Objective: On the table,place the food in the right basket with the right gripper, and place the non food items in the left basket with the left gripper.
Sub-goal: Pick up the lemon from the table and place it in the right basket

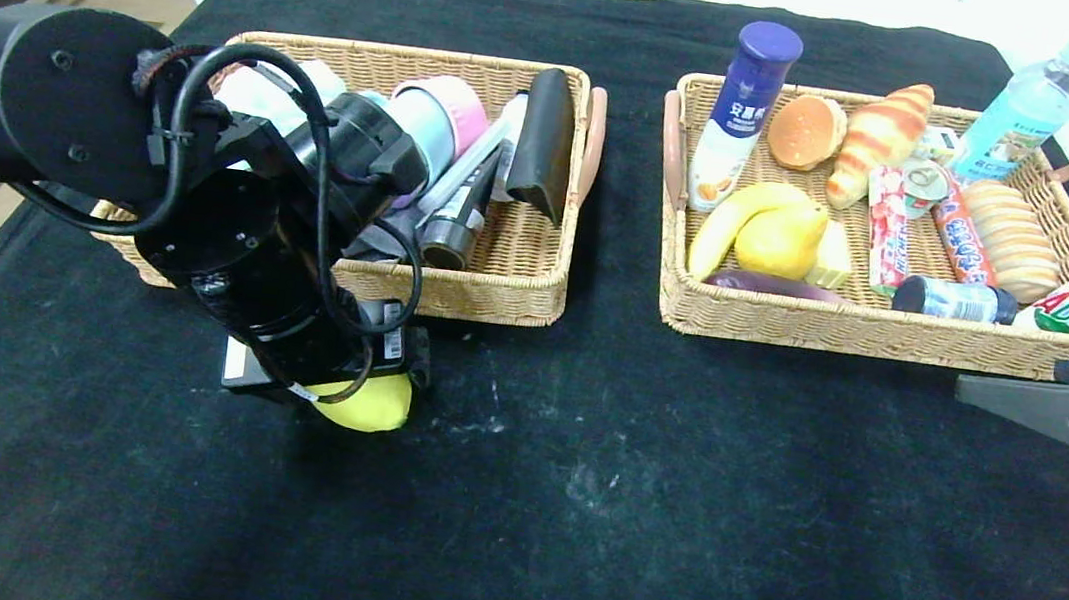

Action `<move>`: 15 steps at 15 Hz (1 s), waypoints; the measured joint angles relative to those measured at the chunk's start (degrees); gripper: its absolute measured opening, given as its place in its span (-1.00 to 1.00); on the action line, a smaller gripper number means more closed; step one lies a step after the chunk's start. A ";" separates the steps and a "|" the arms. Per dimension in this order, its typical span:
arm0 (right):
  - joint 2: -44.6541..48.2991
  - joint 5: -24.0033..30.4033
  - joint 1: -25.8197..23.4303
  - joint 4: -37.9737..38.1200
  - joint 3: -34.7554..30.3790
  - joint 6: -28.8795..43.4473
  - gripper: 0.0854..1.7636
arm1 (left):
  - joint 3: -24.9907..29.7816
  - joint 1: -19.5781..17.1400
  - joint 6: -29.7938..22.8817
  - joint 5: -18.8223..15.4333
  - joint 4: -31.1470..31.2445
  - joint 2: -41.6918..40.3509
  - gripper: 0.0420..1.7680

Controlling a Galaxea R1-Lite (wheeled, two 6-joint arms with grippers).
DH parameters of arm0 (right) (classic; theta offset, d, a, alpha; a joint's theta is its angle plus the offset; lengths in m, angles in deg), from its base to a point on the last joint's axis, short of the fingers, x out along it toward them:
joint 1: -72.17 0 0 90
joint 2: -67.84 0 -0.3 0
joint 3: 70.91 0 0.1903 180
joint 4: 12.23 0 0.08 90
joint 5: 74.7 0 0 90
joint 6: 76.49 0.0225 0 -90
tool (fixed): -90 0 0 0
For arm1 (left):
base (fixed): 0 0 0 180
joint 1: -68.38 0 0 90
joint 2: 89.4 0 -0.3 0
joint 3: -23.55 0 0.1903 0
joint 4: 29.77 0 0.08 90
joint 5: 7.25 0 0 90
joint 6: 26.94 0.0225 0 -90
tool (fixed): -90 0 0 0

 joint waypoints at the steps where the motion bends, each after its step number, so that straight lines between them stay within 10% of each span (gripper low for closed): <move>1: 0.00 0.00 0.00 0.00 0.01 -0.02 0.94 | 0.00 -0.06 -0.10 0.00 -0.02 0.20 0.94; 8: 0.02 0.00 -0.04 -0.02 0.01 0.00 0.94 | 0.04 -0.06 -0.22 0.04 0.00 0.41 0.94; 11: 0.02 0.00 -0.04 0.00 0.00 -0.02 0.94 | 0.09 -0.01 -0.24 0.20 0.07 0.22 0.47; 15: 0.02 0.00 -0.04 0.00 -0.02 0.00 0.94 | 0.09 -0.01 -0.22 0.15 0.09 0.20 0.37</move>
